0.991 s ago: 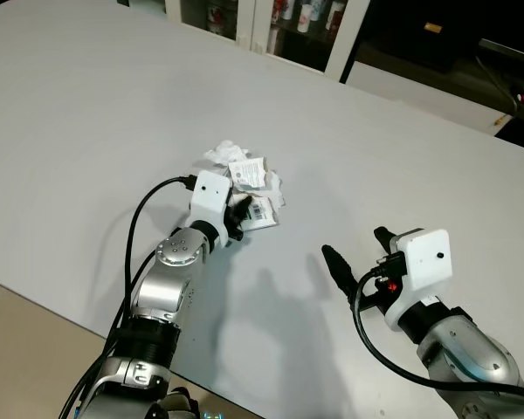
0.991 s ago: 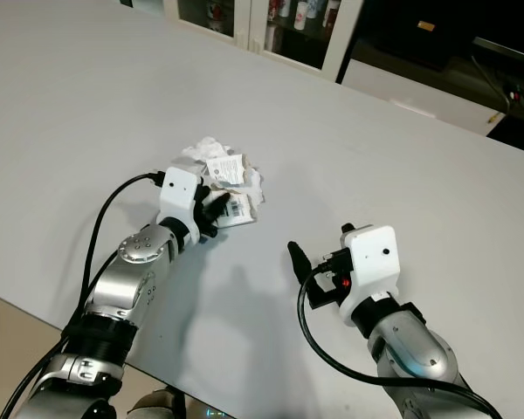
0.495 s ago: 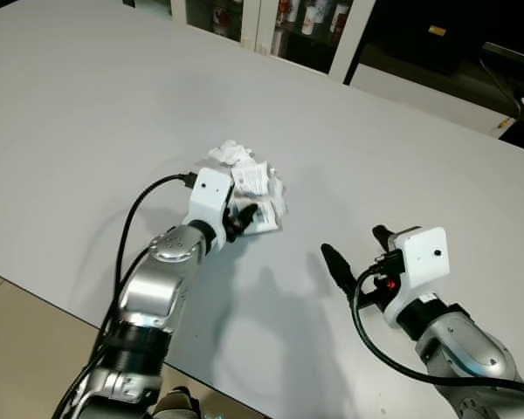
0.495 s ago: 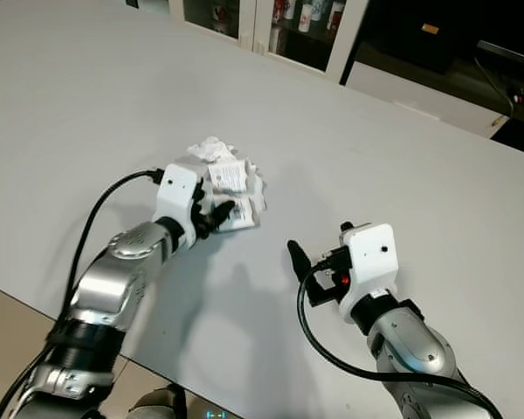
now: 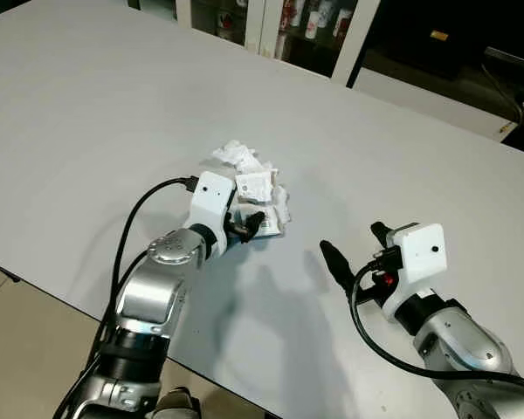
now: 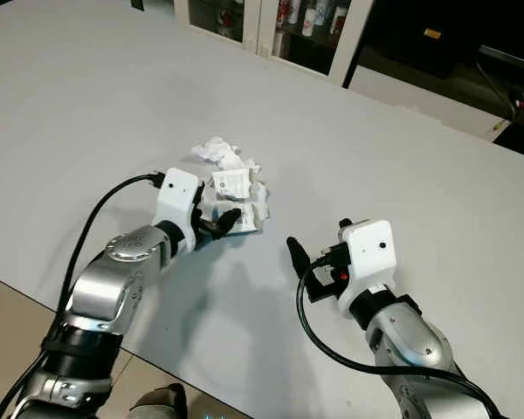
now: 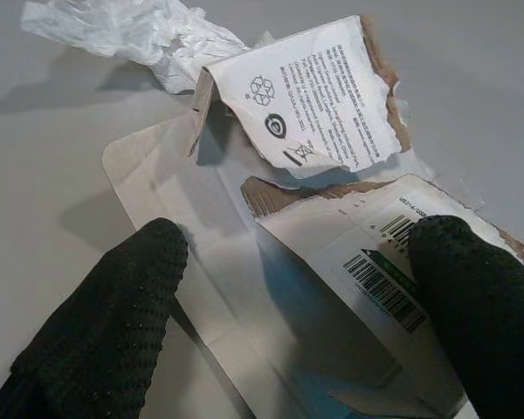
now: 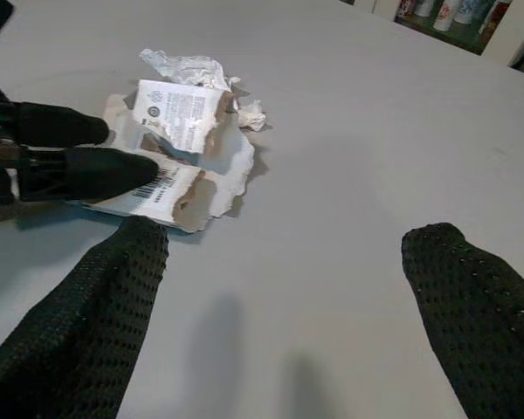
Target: Picking trash to rubbish bin
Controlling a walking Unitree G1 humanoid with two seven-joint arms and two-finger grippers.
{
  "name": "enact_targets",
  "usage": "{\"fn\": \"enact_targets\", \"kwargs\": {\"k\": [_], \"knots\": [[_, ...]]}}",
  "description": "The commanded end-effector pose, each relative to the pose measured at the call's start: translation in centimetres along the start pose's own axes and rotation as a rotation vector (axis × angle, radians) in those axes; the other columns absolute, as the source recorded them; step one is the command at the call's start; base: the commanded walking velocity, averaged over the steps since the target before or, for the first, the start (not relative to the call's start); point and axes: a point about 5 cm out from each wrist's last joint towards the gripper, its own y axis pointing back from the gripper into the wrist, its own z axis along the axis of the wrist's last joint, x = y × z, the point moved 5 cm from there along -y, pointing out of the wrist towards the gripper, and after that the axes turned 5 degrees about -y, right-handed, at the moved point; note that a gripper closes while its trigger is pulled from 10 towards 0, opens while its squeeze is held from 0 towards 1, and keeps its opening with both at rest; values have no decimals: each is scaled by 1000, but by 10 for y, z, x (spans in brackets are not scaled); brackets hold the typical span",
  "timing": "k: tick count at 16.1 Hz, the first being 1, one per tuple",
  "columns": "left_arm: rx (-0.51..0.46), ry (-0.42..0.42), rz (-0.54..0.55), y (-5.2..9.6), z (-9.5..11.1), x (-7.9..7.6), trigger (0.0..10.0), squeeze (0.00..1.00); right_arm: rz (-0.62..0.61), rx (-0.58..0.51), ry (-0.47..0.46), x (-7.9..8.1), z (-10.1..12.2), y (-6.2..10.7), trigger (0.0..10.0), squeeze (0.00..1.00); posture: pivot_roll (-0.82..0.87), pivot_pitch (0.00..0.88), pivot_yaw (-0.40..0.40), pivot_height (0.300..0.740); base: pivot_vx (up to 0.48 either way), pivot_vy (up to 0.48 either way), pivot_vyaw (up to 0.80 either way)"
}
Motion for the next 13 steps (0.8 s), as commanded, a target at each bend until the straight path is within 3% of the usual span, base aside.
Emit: {"fn": "enact_targets", "kwargs": {"k": [1,2,6,11,12,13], "knots": [[11,3,-26,-5,-2,-9,10000,718,-9,-2,15,-4,1,1,10000,0,88,143,-131,740,0,0,0],[22,7,-38,-9,-6,-11,10000,0,-8,-2,16,-4,1,1,10000,0,88,143,-131,740,0,0,0],[2,63,-65,-29,-14,-21,10000,0,-8,-1,20,-4,1,0,10000,0,64,138,-140,740,0,0,0],[22,59,-67,-42,-29,-26,10000,0,-21,-1,24,-5,1,3,10000,0,46,135,-138,740,0,0,0],[31,56,-74,-43,-34,-27,0,0,-21,-1,23,-5,1,3,10000,0,46,135,-138,740,0,0,0],[46,54,-75,-44,-44,-27,0,0,-22,-1,24,-6,1,3,10000,0,46,135,-138,740,0,0,0]]}}
